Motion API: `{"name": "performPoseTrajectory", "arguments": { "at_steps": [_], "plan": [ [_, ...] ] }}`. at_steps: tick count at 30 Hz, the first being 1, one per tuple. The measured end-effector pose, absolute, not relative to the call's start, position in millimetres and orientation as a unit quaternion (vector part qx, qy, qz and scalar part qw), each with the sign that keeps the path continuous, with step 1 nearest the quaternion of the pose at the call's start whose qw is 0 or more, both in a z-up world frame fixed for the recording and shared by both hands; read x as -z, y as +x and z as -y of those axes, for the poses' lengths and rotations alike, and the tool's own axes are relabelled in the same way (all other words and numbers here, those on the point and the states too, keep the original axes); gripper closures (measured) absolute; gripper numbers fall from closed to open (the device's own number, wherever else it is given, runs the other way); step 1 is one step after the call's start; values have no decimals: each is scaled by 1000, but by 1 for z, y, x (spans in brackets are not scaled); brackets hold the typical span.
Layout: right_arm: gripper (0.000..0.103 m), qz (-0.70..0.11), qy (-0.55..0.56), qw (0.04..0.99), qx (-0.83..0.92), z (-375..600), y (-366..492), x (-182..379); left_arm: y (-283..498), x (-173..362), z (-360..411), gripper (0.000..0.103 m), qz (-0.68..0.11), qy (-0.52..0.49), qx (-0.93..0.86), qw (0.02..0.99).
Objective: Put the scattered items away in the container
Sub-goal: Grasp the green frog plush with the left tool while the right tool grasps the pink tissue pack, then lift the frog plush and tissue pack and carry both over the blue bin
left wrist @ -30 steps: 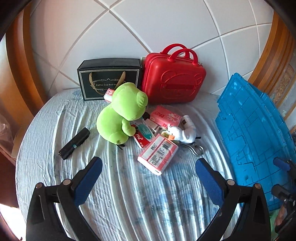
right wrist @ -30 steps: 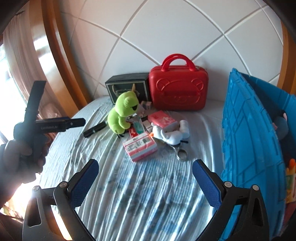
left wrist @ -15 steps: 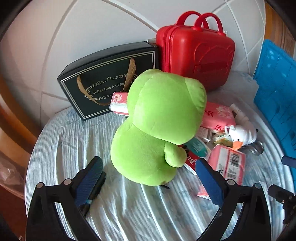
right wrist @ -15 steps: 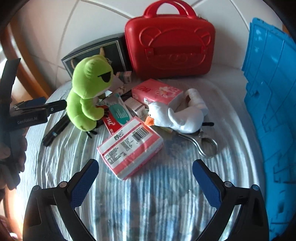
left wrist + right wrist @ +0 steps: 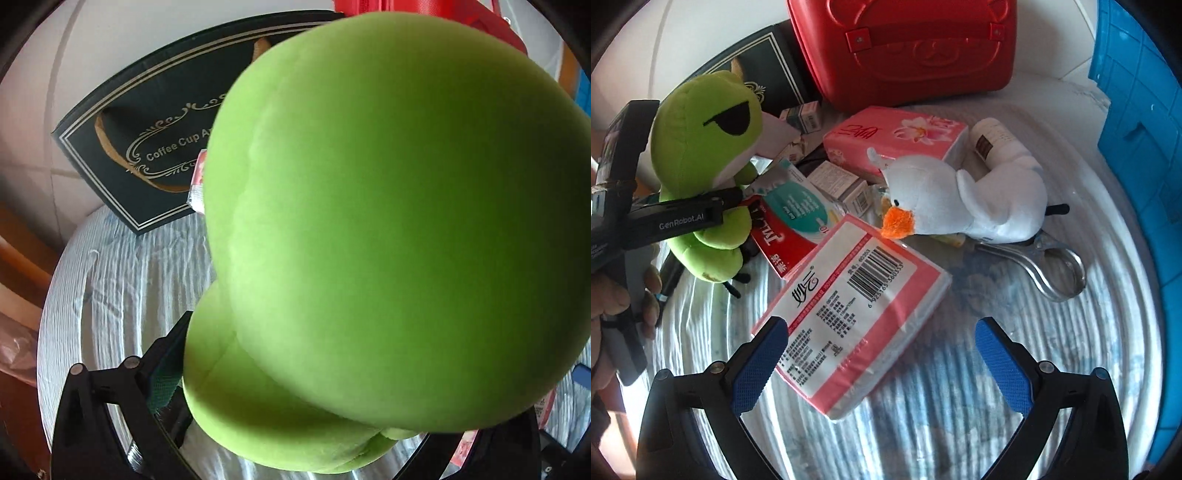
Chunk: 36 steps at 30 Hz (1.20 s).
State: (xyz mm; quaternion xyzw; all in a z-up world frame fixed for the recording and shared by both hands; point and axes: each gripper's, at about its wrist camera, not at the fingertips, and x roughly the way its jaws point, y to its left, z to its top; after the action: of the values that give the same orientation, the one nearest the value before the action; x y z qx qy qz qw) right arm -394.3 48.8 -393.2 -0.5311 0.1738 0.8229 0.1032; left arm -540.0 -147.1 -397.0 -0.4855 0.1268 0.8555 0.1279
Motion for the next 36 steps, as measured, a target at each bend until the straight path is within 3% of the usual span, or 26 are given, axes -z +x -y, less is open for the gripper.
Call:
{"name": "performPoseTrajectory", "arguments": {
  "at_steps": [8,13,18,21,36],
  "plan": [
    [0,-261,-547,121,-786,-49,-423,425,-517,389,157,18,-116,-482,-860,124],
    [3,-214,-561,92,-794,-36,-436,421,-498,383,177,21,-89,-482,-863,121],
    [29,-184,-551,66,-812,-29,-430,403,-476,378,193,23,-72,-479,-866,119],
    [38,-154,-555,37,-817,-18,-422,396,-461,372,200,24,-66,-474,-870,120],
    [42,-85,-526,-1,-846,-21,-324,339,-365,326,226,24,-39,-452,-885,108]
  ]
}}
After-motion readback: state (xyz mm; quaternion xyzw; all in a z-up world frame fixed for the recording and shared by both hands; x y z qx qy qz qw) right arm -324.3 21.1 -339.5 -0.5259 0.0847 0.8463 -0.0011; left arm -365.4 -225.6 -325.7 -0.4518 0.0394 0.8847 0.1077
